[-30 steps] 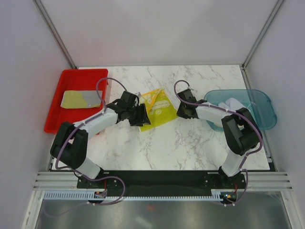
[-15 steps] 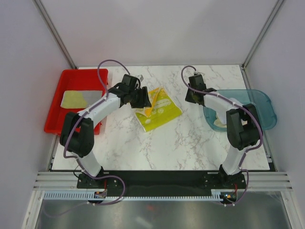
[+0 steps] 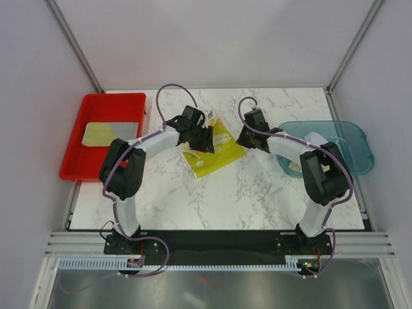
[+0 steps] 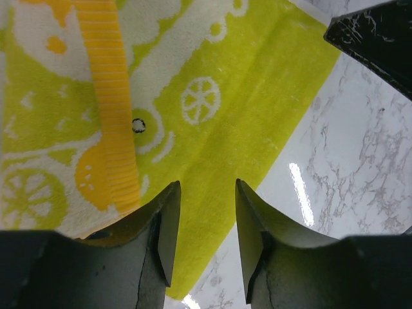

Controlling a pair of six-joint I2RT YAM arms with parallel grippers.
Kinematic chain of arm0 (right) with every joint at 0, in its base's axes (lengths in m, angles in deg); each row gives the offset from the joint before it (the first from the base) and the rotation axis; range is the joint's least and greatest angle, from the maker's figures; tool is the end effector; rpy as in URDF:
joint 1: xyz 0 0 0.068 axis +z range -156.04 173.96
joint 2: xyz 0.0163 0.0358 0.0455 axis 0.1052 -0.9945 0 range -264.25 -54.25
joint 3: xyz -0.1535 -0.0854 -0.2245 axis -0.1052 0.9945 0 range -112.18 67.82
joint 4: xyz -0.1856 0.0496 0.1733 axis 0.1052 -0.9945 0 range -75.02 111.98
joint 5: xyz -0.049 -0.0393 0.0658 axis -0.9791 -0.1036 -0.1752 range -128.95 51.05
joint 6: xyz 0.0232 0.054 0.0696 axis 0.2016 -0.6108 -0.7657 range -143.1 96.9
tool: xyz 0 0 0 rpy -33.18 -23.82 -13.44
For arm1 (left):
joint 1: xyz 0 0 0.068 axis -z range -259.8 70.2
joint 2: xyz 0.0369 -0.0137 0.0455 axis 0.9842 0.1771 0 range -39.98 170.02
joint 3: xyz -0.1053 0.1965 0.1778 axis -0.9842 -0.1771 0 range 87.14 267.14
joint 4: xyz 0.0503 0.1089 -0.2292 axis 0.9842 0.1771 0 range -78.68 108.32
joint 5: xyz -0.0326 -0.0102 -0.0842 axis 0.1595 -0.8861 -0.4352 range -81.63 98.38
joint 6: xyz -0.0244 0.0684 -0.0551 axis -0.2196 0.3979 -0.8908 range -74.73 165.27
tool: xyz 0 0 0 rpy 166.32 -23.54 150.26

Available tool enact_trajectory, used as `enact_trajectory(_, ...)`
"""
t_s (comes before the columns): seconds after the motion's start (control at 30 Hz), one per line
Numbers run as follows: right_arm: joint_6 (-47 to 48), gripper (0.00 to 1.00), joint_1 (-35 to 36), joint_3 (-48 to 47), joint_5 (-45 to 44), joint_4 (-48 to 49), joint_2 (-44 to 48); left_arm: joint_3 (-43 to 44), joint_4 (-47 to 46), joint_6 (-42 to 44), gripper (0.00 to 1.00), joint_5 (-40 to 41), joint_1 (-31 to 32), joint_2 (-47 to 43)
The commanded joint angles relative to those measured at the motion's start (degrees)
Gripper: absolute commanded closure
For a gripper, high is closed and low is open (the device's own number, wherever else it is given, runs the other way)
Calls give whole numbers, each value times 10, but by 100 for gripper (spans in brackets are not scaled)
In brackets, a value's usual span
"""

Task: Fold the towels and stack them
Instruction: Fold the towel

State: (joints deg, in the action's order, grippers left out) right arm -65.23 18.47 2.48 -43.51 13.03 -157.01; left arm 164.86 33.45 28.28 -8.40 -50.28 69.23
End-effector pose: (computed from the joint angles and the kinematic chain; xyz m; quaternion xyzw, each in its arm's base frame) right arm 0.3821 0.1671 0.1714 0.1568 0.9144 0.1731 0.3305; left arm 0.3704 -0.2369 0.1770 0.1478 0.9293 -0.2493 0.2291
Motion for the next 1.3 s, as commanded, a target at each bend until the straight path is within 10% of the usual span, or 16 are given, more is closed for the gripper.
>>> enact_trajectory(0.0,-25,85,-3,-12,10,48,-39,26,-18,28,54,9,10,34)
enact_trajectory(0.57,-3,87,-3,14,4,58,-58,117,36,7,51,119,-119,88)
enact_trajectory(0.8,1,87,-3,14,15,58,-51,99,12,71,51,10,-109,41)
enact_trajectory(1.07,6,87,-3,19,13,59,-52,20,-17,121,87,53,-25,17)
enact_trajectory(1.27,2,87,-3,14,19,64,-56,18,-17,137,96,126,-16,48)
